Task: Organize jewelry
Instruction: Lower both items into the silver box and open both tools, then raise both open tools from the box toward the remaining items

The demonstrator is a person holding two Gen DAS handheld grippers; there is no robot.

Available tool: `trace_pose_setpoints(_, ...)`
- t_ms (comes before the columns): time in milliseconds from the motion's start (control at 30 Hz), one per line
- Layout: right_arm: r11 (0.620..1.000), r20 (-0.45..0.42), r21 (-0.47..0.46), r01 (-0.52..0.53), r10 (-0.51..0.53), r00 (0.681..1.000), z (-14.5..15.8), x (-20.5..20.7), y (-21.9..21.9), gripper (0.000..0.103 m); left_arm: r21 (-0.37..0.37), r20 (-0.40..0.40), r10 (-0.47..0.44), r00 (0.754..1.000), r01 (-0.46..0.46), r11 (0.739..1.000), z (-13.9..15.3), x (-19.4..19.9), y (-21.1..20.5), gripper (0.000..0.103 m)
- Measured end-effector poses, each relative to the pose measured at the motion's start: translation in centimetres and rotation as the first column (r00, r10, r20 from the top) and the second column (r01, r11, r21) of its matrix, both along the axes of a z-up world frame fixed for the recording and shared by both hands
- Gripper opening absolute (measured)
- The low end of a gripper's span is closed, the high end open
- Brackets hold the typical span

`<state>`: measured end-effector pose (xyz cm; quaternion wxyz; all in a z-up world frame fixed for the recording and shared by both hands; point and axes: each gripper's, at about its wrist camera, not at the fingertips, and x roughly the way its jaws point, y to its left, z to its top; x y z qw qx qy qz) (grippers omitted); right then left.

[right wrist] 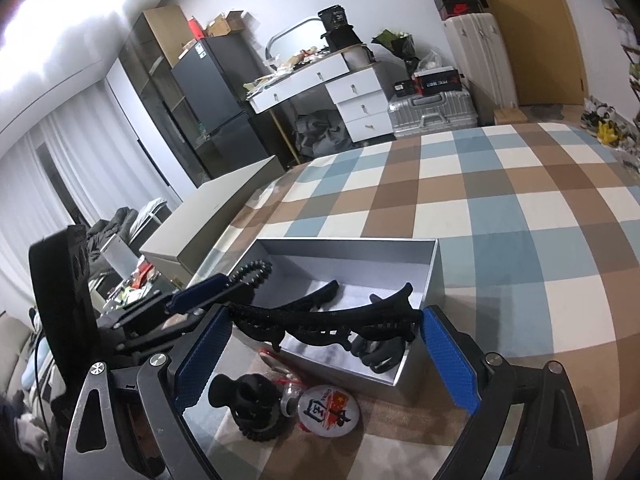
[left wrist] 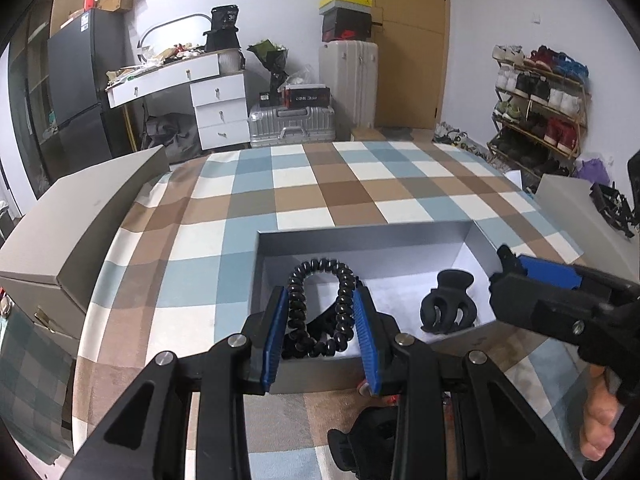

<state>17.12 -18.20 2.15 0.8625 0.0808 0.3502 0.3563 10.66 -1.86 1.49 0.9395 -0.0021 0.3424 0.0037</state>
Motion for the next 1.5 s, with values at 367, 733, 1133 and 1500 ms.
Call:
trace_pose_setpoints(367,1.000,-0.014,-0.008,0.022,-0.022,1.000,-0.1,0.3,0.2,0.098,-0.009,-0.032,0.012,0.999,-0.013,1.000,-0.2,-0.1,-0.1,0.041)
trace_pose_setpoints(733,0.999,0.000,-0.028,0.037,-0.037,0.999,0.6,0.0,-0.2,0.101,0.039,-0.002,-0.003,1.000,0.003,0.999,0.3,-1.2,-1.0,0.074)
trace_pose_setpoints(1133,0.996,-0.032,-0.061,0.058,-0.060,0.998,0.5,-0.6,-1.7,0.103,0.017,0.030,0.060,0.998,-0.061,0.998,0.5,-3.1,1.6,0.101)
trace_pose_setpoints(1500,0.988,-0.066,-0.150,0.031,-0.042,0.997,-1.1,-1.3,-1.7,0.103,-0.062,0.000,0.080,0.997,-0.080,0.995,-0.7,-5.9,3.1,0.101)
